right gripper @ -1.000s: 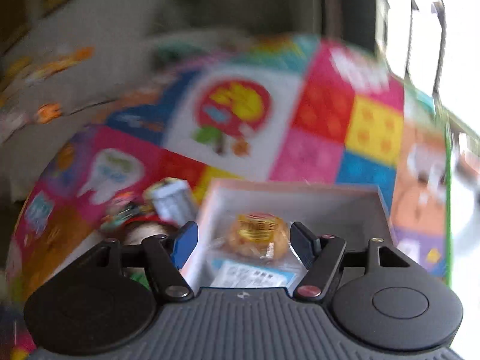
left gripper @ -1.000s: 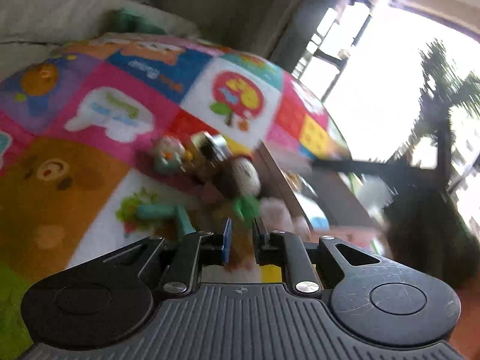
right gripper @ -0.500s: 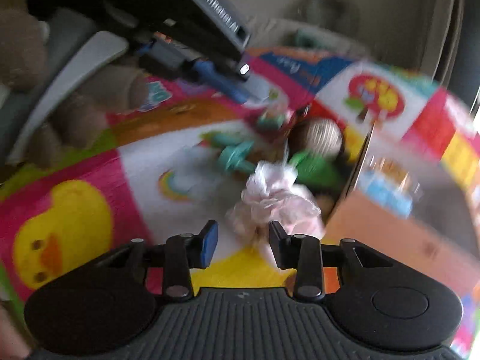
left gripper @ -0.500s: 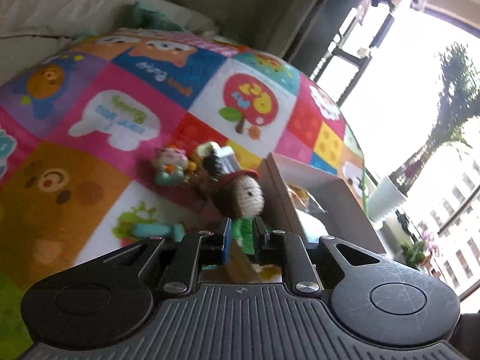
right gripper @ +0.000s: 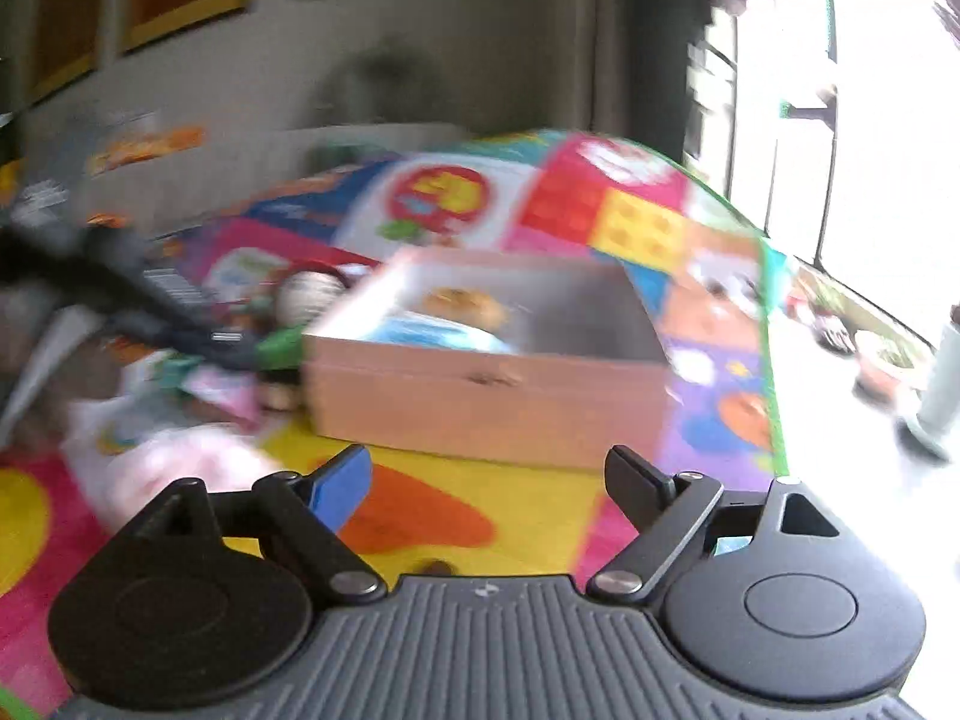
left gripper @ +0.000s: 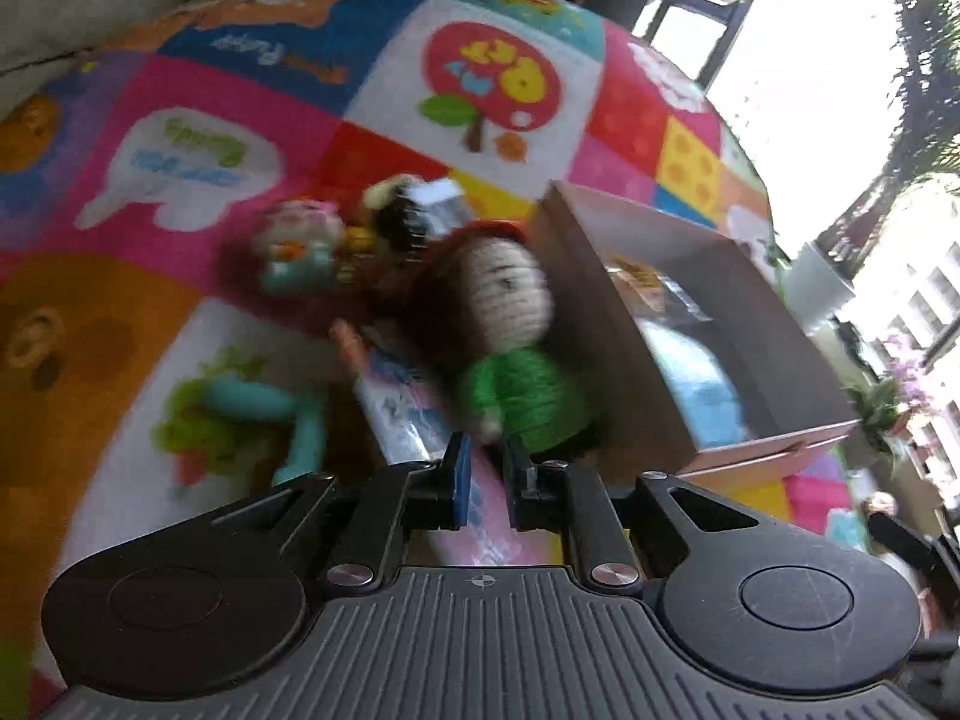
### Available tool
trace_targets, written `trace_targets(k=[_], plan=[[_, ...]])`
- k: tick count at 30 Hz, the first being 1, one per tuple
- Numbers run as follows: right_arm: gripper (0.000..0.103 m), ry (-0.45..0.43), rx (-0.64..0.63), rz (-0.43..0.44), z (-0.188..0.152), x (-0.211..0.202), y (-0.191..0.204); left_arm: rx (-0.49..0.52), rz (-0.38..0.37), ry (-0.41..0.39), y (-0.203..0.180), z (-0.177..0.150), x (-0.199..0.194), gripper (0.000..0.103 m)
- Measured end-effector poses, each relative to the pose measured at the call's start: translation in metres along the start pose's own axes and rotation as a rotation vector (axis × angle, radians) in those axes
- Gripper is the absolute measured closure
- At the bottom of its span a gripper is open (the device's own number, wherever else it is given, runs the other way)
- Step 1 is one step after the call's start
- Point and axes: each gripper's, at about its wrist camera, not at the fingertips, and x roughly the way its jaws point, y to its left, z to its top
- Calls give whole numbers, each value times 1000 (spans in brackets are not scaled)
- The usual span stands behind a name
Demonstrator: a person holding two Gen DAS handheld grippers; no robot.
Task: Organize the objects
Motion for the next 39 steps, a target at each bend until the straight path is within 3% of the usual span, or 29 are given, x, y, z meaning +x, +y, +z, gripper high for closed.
trace_targets(k=[3,7,10,15,19,20,22,25,27,29,32,37,39], plan=[[17,35,101,-1,-1,14,-16,-5,57,-25,10,3,-8,88],[17,88,190,19,-10,30,-21,-51,-61,-52,8,13,-19,87],[11,65,212,20,-13,25,-24,-43,-67,-49,-9,21,-9,87],[11,59,223,24,-14,24,-23,-49,3,-20,-32,34,32,87],[11,66,217,38,-15,24,-21,-64,93,-73,-39,45,47,85],[10,64,214,40,-15,24,-20,-80,120,-81,-38,46,49,79],[7,58,214,39,-15,23,-20,-99,137,-99,-35,46,51,77],[2,42,226,36,-16,20,-21,-10,160,-127,-40,39,49,75],[2,46,232,39,-16,21,-22,90,212,-157,-46,34,48,63],[2,52,233,37,-16,22,-22,171,229,-178,-48,28,44,62],[1,47,236,37,-16,22,-22,190,197,-172,-44,25,41,62],[0,57,227,37,-16,24,-20,41,104,-103,-32,45,53,61],[0,57,229,35,-16,24,-21,62,112,-81,-36,51,63,55]])
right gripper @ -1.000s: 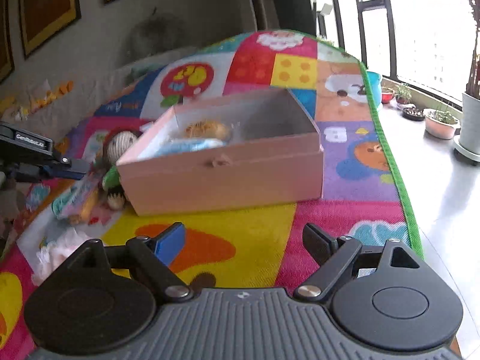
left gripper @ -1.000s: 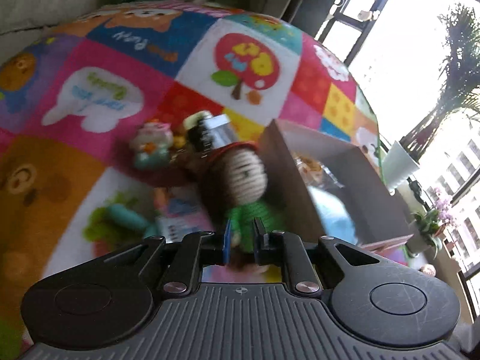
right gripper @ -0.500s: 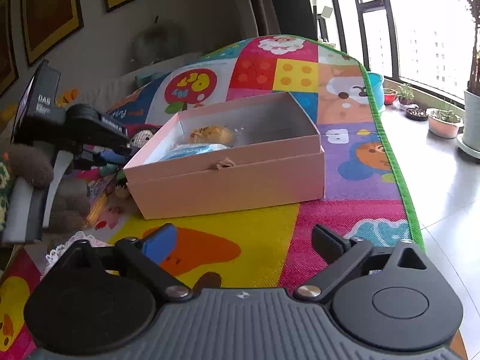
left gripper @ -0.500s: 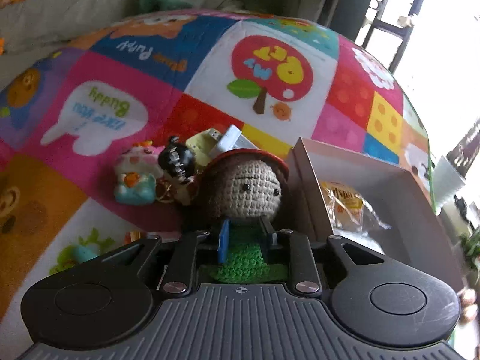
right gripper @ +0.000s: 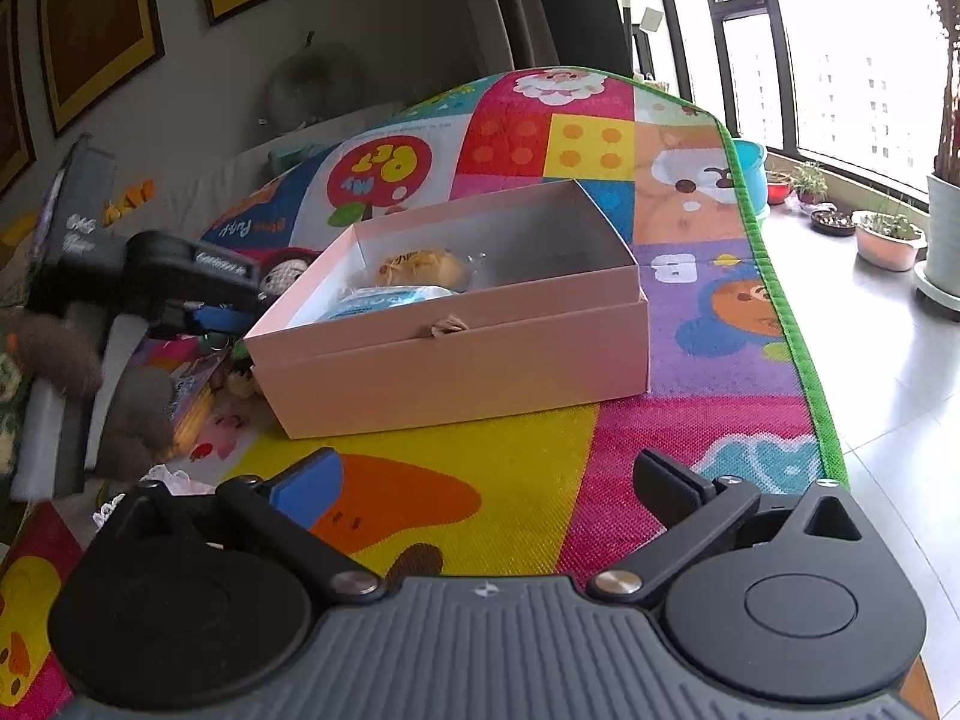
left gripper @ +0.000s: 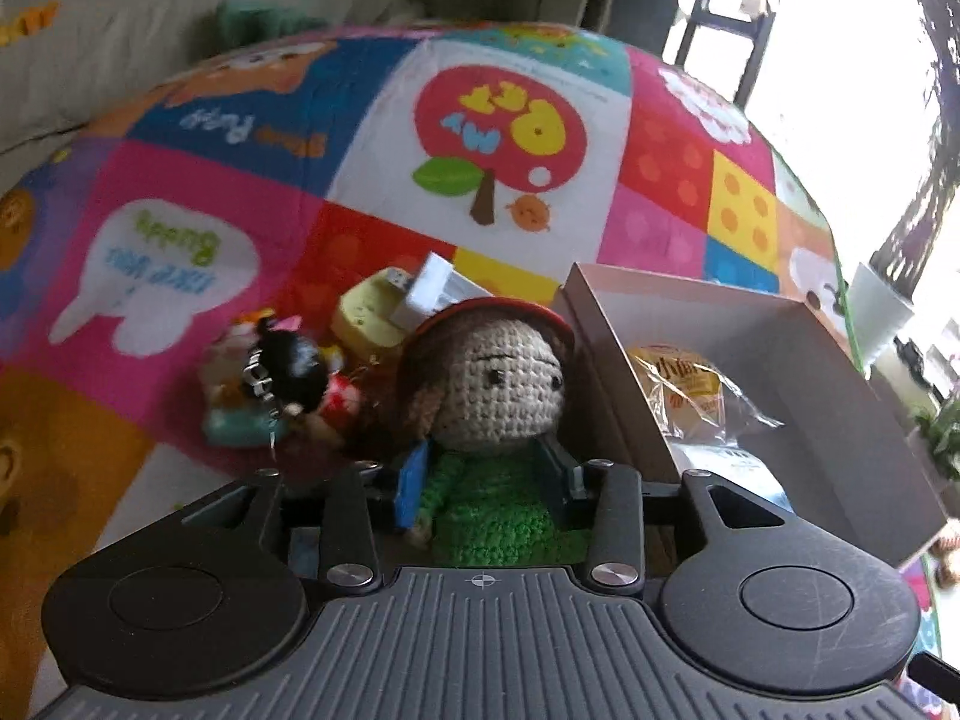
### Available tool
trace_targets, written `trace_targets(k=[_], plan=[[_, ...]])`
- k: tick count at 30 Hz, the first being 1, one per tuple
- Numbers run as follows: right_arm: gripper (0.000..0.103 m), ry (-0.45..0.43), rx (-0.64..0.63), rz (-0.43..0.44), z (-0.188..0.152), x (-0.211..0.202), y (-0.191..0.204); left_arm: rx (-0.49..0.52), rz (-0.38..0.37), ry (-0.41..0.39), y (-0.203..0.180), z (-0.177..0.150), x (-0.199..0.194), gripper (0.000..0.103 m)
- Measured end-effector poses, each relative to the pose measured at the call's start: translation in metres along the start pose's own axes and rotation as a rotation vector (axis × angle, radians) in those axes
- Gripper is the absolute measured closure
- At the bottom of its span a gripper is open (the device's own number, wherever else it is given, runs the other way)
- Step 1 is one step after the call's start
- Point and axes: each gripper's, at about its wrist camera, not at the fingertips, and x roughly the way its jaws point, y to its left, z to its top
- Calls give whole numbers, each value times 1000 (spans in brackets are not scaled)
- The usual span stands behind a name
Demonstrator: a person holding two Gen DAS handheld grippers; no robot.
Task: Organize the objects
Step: 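Lift the crochet doll with the left gripper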
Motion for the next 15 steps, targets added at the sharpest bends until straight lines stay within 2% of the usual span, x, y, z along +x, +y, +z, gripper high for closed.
trace_targets(k=[2,11,14,15], plan=[[0,4,2,-1,0,1,0,26,18,19,-3,2,10,51],[0,35,6,-7,-1,5,1,-2,4,31,4,3,24,35],[0,55,9,-7,0,8,1,-21,-22,40,7,1,27,36],[0,71,9,-6,0,10,2,-25,-35,41,8,1,26,39]])
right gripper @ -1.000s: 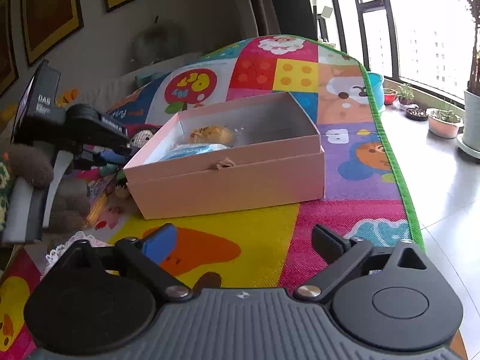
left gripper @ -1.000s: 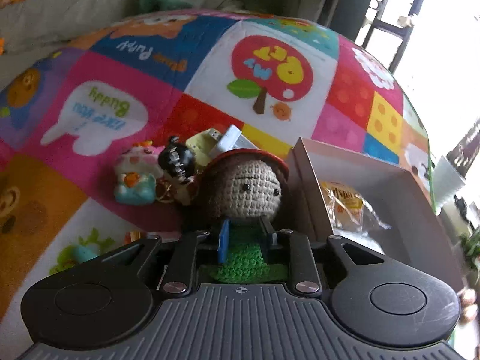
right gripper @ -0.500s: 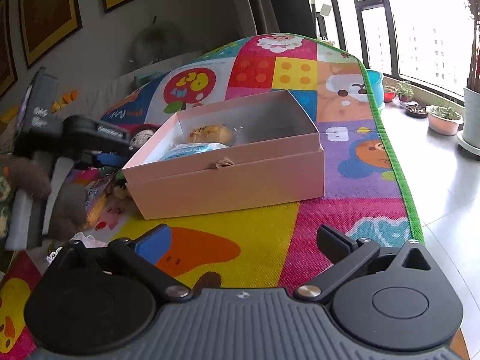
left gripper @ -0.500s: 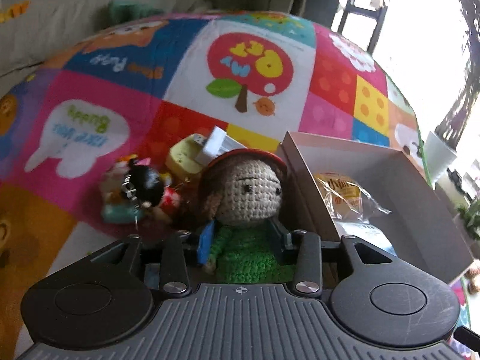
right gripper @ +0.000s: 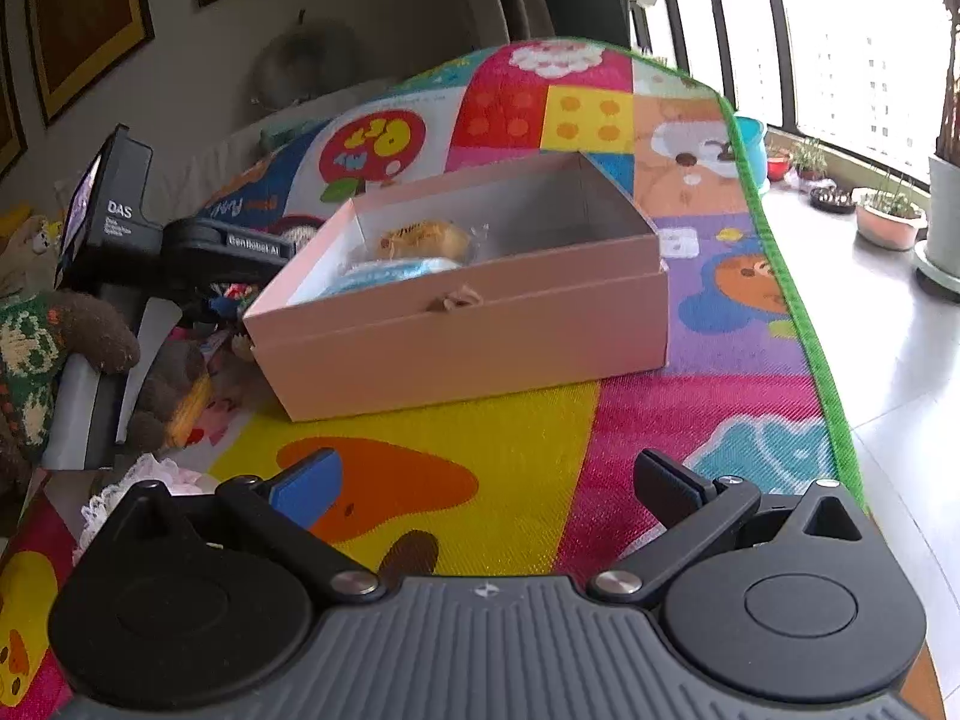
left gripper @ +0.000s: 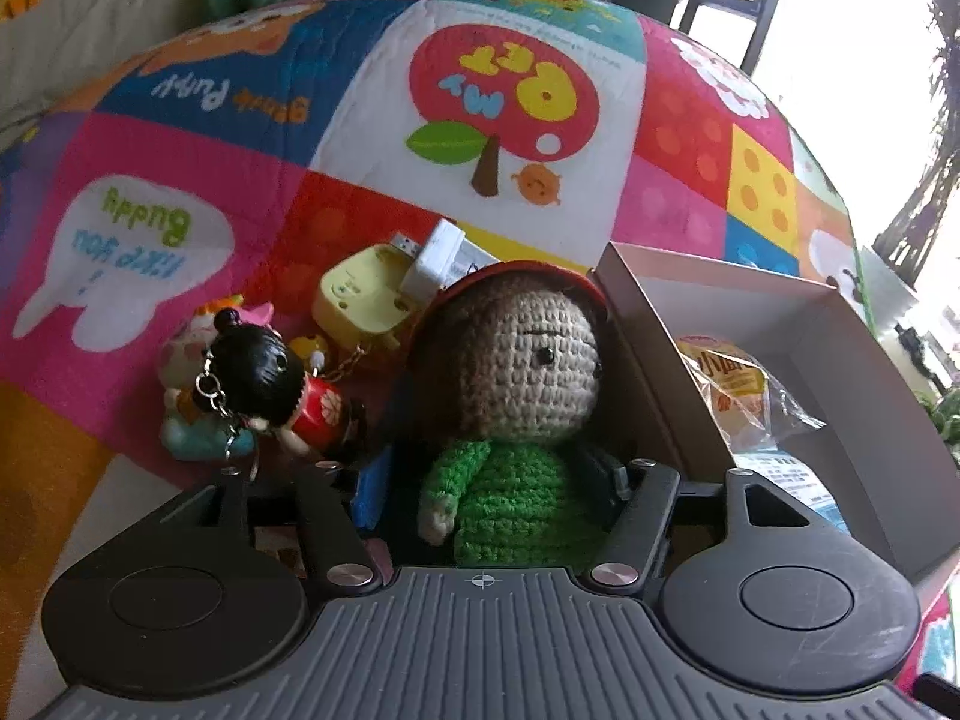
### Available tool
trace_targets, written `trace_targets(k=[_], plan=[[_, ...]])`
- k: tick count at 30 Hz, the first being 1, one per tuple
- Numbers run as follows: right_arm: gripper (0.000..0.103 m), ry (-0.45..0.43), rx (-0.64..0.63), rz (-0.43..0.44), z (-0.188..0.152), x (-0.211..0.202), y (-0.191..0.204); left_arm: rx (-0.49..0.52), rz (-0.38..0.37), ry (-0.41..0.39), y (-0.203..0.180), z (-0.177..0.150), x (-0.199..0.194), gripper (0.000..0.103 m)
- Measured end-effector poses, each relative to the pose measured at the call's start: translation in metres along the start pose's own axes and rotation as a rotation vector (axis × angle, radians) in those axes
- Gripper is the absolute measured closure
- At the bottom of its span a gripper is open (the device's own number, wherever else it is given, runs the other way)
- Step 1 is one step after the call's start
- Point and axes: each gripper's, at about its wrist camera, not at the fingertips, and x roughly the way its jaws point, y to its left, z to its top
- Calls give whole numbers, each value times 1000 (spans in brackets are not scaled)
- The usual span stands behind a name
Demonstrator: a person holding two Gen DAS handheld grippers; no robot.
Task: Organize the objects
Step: 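Lift the crochet doll with the left gripper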
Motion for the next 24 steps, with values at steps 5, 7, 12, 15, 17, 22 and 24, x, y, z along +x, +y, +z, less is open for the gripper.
trace_targets(k=[5,7,12,15,17,22,24], plan=[[0,22,-1,-8,0,4,2,-74,-95,12,13,-10,-14,55],[0,13,23,2,-1,3,-1,-36,-103,5,12,-18,-27,56],[0,22,45,22,1,3,-6,-62,-210,-34,19,-31,-78,57],[0,58,-32,-14,2,8,5,-73,-269,-95,24,-39,-123,57],[0,66,-68,-42,1,9,11,-86,-284,-122,31,-45,-150,57],[0,62,-87,-16,5,3,23,-158,-242,-173,67,-70,-197,57],[0,29,-120,31,12,-7,39,-181,-187,-183,85,-78,-206,57]])
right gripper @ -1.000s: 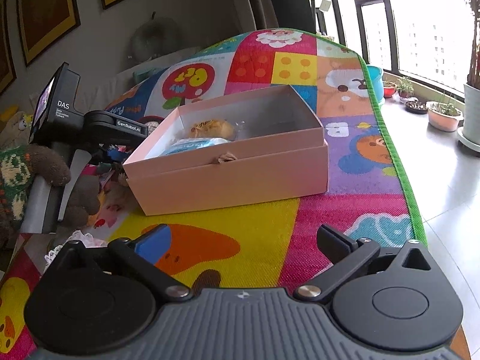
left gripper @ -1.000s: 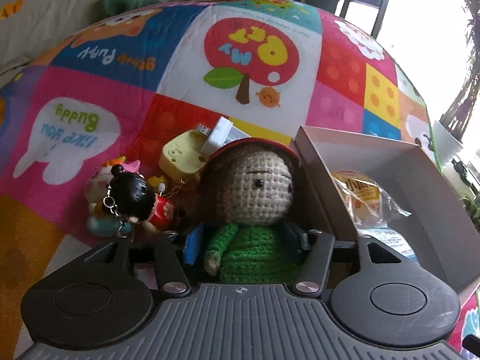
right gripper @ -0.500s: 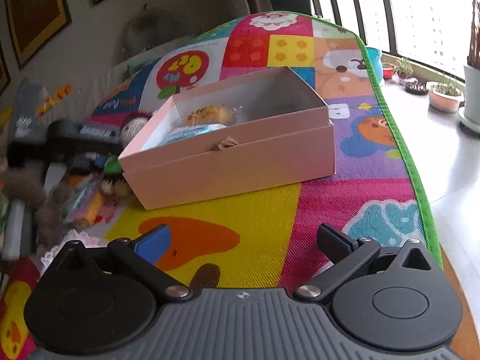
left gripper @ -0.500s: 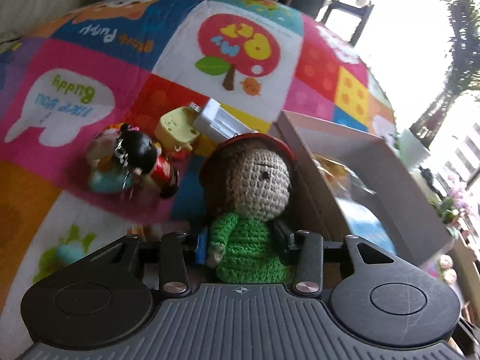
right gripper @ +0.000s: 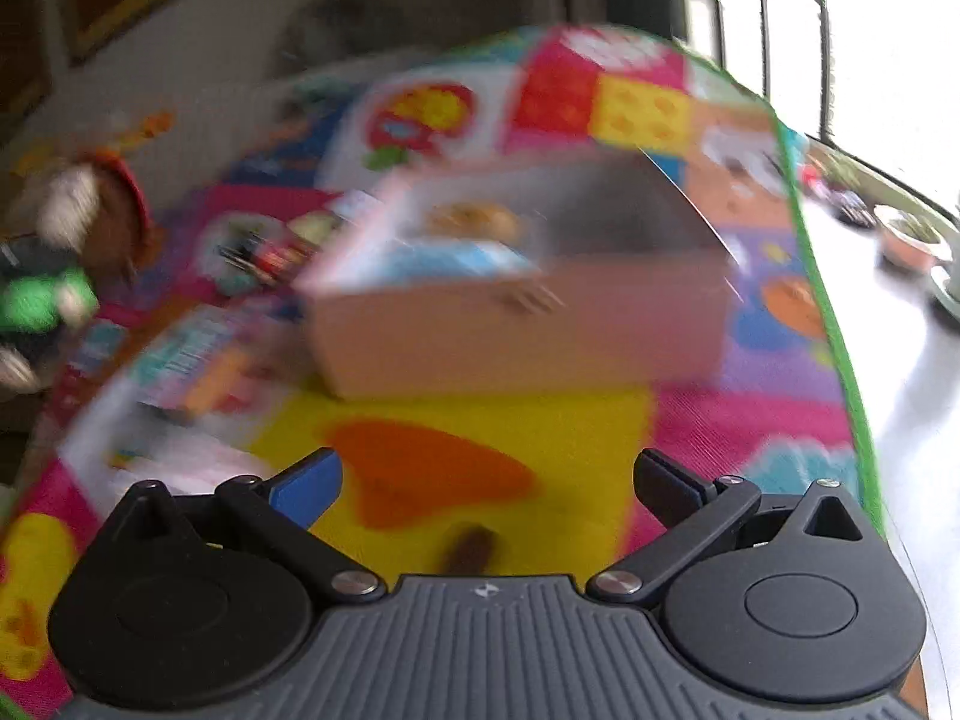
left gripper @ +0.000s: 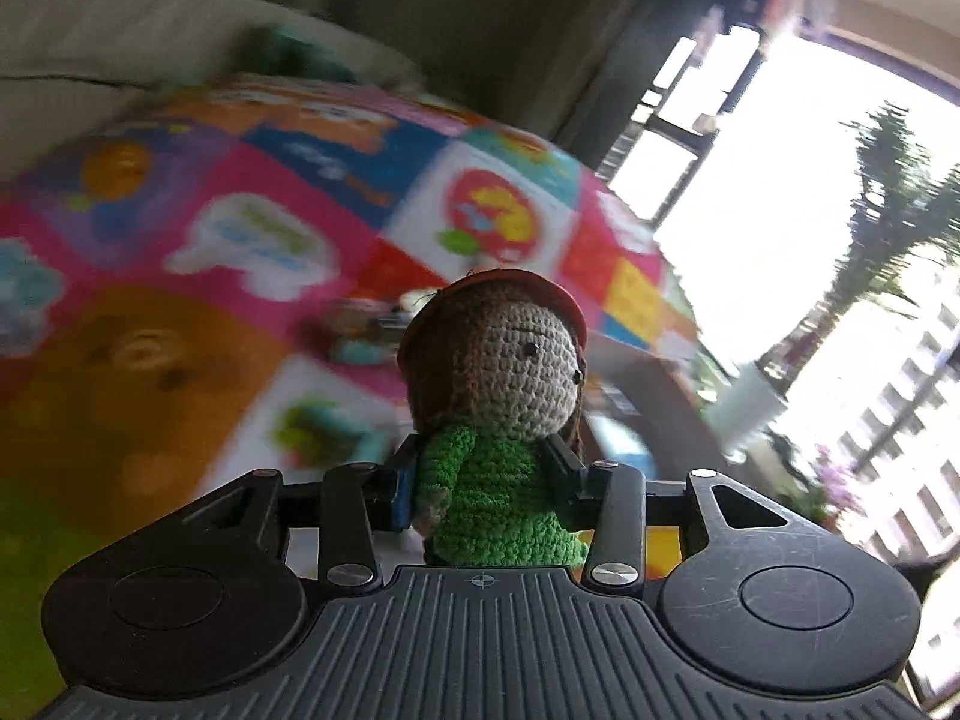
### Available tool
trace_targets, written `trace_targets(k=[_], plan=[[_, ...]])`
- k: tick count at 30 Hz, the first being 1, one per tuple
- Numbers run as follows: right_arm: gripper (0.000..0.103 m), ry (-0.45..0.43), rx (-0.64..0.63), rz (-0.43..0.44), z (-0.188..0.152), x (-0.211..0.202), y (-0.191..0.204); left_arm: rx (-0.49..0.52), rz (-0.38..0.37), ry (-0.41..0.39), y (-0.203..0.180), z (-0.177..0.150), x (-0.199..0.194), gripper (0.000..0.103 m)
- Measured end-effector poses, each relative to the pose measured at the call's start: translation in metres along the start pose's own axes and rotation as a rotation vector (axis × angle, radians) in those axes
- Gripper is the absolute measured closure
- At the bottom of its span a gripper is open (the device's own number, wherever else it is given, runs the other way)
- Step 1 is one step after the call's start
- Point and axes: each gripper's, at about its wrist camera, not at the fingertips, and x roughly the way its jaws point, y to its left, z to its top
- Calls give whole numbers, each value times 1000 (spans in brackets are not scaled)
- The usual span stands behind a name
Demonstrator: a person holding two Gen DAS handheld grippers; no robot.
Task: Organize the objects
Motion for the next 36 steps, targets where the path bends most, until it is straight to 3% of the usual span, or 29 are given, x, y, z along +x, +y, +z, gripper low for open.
trace_targets(k=[2,5,7,10,12,16,17,19,24,29,31,36], plan=[[0,-37,-59,57,15,-11,23,-28,39,-3,17,-3,-9,57],[0,-14,-108,150,43,-11,58,-75,47,12,38,-11,-18,57],[1,56,-105,208,63,3,82,-96,39,23,46,-18,-19,57],[18,197,-89,268,86,44,116,-132,28,44,56,-27,-18,57],[24,239,-110,237,92,70,137,-140,28,54,60,-31,-18,57],[45,361,-77,173,97,132,157,-156,23,61,68,-41,-27,57],[52,389,-73,152,95,142,159,-162,20,60,70,-42,-28,57],[57,414,-76,133,89,150,163,-172,19,58,73,-44,-31,57],[62,347,-130,171,88,110,161,-163,26,73,70,-46,-32,57],[65,197,-125,265,99,21,121,-131,-38,81,49,-42,-31,57],[87,99,-140,248,97,-21,96,-88,-76,81,31,-33,-28,57],[87,-21,-93,164,78,-80,33,-16,-196,77,-31,5,-1,57]])
